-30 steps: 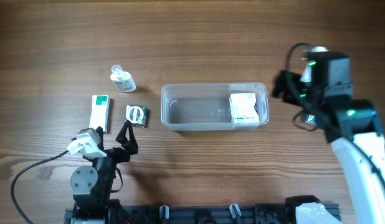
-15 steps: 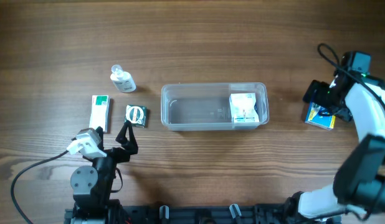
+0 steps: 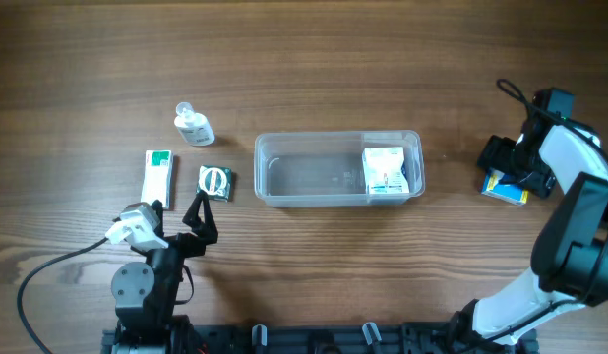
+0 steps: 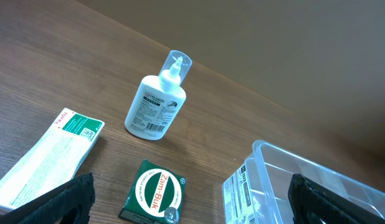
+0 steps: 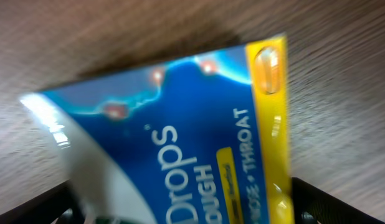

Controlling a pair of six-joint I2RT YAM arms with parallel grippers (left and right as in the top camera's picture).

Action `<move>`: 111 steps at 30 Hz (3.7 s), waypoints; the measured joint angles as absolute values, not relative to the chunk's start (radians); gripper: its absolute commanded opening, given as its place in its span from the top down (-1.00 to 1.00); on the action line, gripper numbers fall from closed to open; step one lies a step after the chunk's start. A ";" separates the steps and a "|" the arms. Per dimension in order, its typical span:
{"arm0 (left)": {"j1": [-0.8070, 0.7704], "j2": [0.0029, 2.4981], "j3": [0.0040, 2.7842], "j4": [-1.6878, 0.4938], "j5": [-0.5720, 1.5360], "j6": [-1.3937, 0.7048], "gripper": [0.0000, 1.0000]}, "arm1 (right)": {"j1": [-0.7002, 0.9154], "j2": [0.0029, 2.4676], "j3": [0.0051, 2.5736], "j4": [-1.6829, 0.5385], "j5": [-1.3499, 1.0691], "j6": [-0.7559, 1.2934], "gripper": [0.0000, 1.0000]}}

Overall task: Pack container
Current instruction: 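Move right gripper to the blue VapoDrops pack and grasp it, then lower the VapoDrops pack into the container beside the white box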

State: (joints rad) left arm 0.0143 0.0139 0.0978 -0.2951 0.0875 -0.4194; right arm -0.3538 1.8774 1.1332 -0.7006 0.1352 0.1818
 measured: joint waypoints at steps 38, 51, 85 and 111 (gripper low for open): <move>0.014 0.014 0.098 -0.295 0.088 -0.420 -1.00 | 0.542 1.552 1.104 -0.652 0.079 0.545 -0.37; 0.014 0.014 0.098 -0.295 0.088 -0.419 -1.00 | 0.546 1.743 1.102 -0.624 0.042 0.587 -0.47; 0.014 0.014 0.098 -0.295 0.088 -0.419 -1.00 | 0.636 1.827 1.129 -0.589 0.063 0.533 0.90; 0.014 0.014 0.098 -0.295 0.088 -0.419 -0.99 | 0.403 1.591 1.168 -0.778 0.140 0.496 0.91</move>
State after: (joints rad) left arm 0.0143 0.0139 0.0978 -0.2951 0.0875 -0.4194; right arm 0.4030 1.5906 1.1675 -0.7780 0.1398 0.4961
